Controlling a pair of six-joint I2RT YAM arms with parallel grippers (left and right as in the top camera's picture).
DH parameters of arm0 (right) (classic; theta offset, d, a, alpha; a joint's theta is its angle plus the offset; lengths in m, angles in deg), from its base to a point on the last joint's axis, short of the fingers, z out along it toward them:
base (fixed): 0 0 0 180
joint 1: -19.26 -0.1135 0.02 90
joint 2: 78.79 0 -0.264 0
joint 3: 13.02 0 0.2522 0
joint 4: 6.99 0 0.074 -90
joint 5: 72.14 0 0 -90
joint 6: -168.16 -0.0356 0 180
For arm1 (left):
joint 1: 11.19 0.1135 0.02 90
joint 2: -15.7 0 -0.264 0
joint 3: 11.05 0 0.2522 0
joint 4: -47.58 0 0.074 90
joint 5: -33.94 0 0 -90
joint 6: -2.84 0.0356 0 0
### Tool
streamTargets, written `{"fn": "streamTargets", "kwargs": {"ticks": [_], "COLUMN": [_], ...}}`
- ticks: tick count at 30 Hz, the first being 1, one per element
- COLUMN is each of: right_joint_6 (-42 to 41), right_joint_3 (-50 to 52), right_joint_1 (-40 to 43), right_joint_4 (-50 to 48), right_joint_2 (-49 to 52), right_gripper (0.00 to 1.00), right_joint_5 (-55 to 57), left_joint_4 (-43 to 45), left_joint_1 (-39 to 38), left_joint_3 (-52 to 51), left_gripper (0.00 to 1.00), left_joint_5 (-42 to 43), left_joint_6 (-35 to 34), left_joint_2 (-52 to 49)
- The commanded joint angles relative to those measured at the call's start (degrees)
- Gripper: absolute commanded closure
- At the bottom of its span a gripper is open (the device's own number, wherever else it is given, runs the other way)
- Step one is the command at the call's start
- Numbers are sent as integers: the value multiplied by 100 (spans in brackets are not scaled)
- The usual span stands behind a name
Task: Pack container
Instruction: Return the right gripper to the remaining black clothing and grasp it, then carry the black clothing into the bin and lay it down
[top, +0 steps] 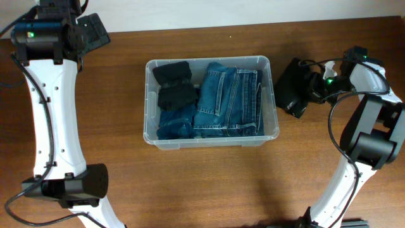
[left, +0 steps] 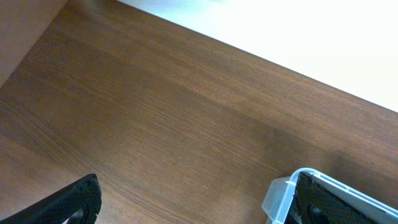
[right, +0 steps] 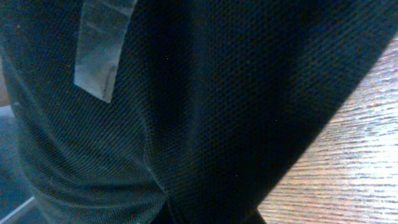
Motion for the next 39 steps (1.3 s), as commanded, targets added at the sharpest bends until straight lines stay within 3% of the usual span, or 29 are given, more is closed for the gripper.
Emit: {"fn": "streamTargets", "kwargs": {"ticks": [1,14,22,29,39], "right_joint_6": [76,358,173,-245,-1040], "right_joint_3": [-129,-946,-946,-866,-857], "right_joint_1": [-61,-63,-903,-2374,-4223], "right_joint_4": [140,1010,1296,1366,745], "right_joint_2": [-369,-3023,-4415,-4352,-3362], "right_gripper": [96,96,96,96,96], "right_joint_5": [181,151,-275,-315,-291], "left_joint_4": [13,13,13,13,13], "left_joint_1": [31,31,31,31,31], "left_joint_3": [-37,-37,-37,-37,-37], "left_gripper": [1,1,1,1,0], "left_joint_5": [0,0,0,0,0], "left_joint_6": [-74,-74,-74,-74,-74], "left_joint_2": [-31,-31,-31,-31,-31]}}
